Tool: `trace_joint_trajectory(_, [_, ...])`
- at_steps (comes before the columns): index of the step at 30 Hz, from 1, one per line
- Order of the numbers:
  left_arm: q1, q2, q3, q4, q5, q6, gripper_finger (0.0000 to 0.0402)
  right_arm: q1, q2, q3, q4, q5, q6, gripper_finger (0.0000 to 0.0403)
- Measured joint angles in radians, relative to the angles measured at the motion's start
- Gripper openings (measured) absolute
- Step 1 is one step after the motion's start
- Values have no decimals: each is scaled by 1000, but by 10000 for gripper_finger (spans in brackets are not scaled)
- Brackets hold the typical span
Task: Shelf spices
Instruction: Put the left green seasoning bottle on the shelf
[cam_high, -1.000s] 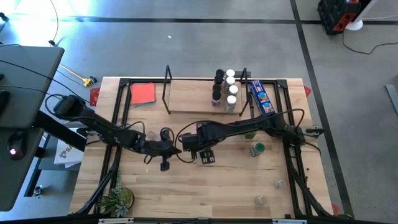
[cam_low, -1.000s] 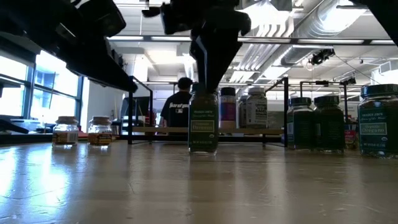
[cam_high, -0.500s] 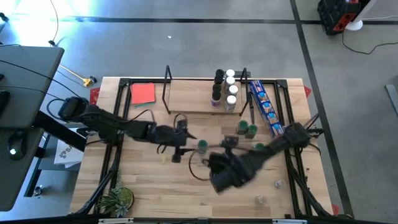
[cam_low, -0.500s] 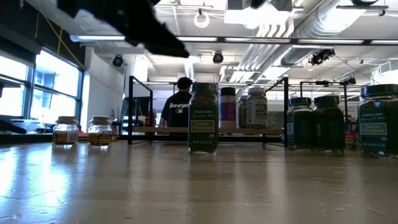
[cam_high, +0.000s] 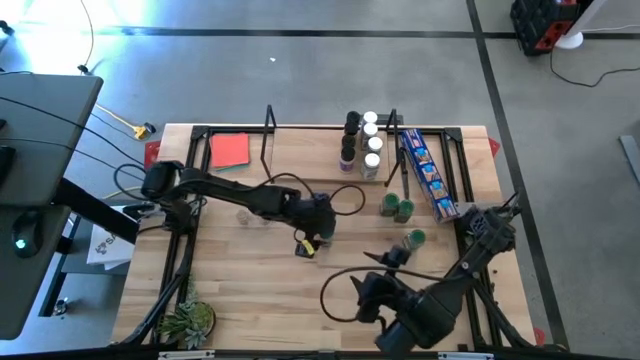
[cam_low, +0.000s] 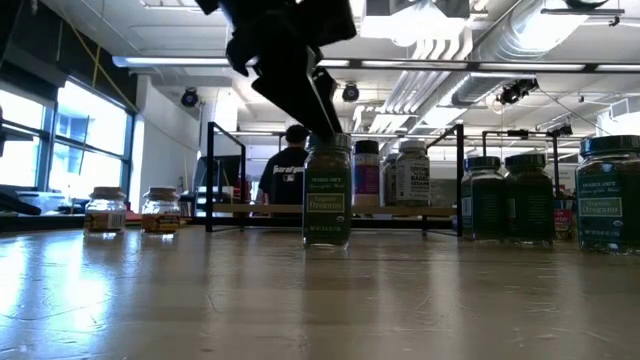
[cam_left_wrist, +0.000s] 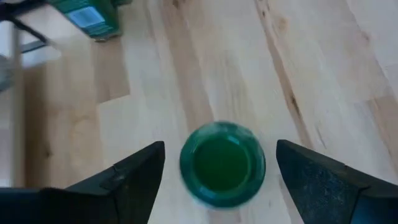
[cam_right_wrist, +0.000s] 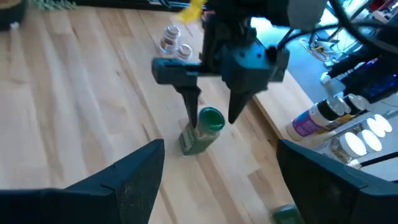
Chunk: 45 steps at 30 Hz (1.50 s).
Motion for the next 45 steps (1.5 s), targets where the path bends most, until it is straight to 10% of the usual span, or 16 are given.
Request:
trace_joint_trajectory(25, [55,-86,133,-240,56,-151,195,26,0,0,0,4,53,305])
trace_joint_trajectory(33, [291,-111,324,-352,29,-14,195,26,0,-1,0,26,53,305])
trace_joint_trajectory(45, [690,160,459,-214,271,182,195,27,0,-1,0,25,48,305])
